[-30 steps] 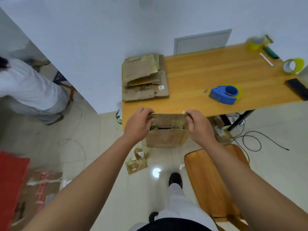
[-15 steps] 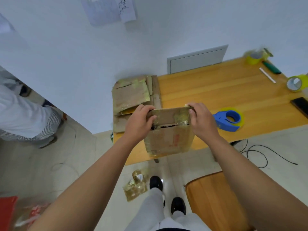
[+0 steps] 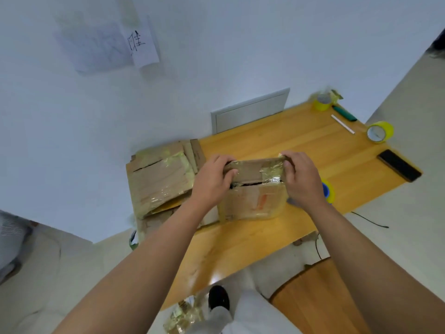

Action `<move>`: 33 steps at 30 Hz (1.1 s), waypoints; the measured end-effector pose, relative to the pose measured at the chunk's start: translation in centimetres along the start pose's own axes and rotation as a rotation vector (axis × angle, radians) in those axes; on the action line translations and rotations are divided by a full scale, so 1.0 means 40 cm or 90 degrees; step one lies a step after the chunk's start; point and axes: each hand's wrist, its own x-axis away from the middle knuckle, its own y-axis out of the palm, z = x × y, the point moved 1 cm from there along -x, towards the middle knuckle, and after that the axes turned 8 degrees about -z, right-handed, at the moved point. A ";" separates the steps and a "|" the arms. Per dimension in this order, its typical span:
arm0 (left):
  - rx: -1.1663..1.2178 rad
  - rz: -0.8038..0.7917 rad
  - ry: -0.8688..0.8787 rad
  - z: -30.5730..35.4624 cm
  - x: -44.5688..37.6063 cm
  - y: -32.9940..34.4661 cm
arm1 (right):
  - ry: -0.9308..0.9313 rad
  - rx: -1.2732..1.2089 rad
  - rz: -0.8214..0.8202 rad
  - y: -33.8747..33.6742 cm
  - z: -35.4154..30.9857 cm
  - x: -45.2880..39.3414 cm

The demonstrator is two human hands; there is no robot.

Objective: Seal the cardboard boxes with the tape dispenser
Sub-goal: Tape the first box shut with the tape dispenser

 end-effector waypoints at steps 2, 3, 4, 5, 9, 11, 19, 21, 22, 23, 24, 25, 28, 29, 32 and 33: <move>0.014 -0.016 0.012 0.000 -0.023 0.008 | 0.018 0.007 0.005 0.000 0.014 -0.003; 0.018 -0.023 0.020 0.002 -0.033 0.011 | 0.025 0.009 0.008 -0.003 0.019 -0.005; 0.018 -0.028 0.029 0.005 -0.045 0.012 | 0.030 0.010 0.012 -0.008 0.023 -0.011; 0.015 -0.029 0.036 0.007 -0.059 0.011 | 0.034 0.013 0.016 -0.015 0.026 -0.022; 0.024 -0.001 0.058 0.017 -0.125 -0.004 | 0.024 0.032 0.022 -0.042 0.034 -0.091; 0.029 0.009 0.059 0.023 -0.160 -0.011 | 0.013 0.033 0.020 -0.056 0.041 -0.132; 0.006 0.070 0.030 0.072 -0.360 0.034 | -0.045 -0.012 0.026 -0.101 0.171 -0.330; -0.016 0.083 0.005 0.084 -0.424 0.077 | -0.062 -0.031 0.005 -0.100 0.238 -0.388; -0.024 0.088 -0.014 0.091 -0.456 0.101 | -0.073 -0.040 -0.008 -0.101 0.273 -0.418; -0.022 0.092 -0.040 0.099 -0.487 0.126 | -0.083 -0.046 -0.026 -0.105 0.311 -0.448; -0.013 0.098 -0.070 0.111 -0.514 0.152 | -0.095 -0.046 -0.044 -0.110 0.350 -0.480; -0.003 0.107 -0.092 0.124 -0.539 0.179 | -0.105 -0.042 -0.058 -0.117 0.386 -0.513; -0.012 0.151 -0.115 0.156 -0.602 0.244 | -0.137 -0.037 -0.079 -0.136 0.467 -0.604; -0.014 0.171 -0.119 0.159 -0.618 0.252 | -0.143 -0.042 -0.087 -0.137 0.479 -0.629; -0.006 0.218 -0.147 0.156 -0.644 0.250 | -0.162 -0.063 -0.104 -0.128 0.485 -0.678; -0.006 0.224 -0.157 0.151 -0.650 0.247 | -0.169 -0.072 -0.105 -0.126 0.481 -0.690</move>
